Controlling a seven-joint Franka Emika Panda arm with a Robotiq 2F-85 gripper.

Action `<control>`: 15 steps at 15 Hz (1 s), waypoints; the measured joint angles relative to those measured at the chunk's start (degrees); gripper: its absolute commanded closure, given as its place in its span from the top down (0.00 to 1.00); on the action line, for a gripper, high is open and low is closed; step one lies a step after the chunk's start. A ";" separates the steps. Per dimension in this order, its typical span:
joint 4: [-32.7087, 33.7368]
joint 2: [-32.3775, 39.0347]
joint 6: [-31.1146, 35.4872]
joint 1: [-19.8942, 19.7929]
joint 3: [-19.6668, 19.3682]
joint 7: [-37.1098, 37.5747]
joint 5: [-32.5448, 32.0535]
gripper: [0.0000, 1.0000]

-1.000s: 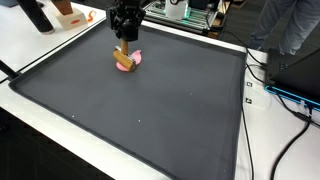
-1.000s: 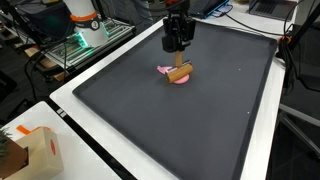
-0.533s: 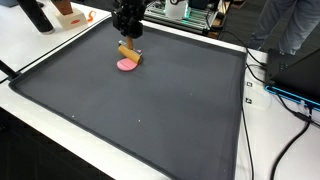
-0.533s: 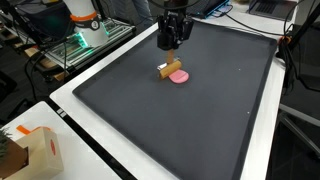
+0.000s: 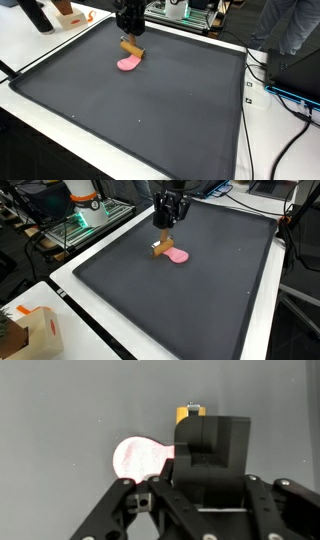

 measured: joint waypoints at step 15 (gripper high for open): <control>-1.04 2.06 20.57 -2.73 -1.84 10.89 10.31 0.24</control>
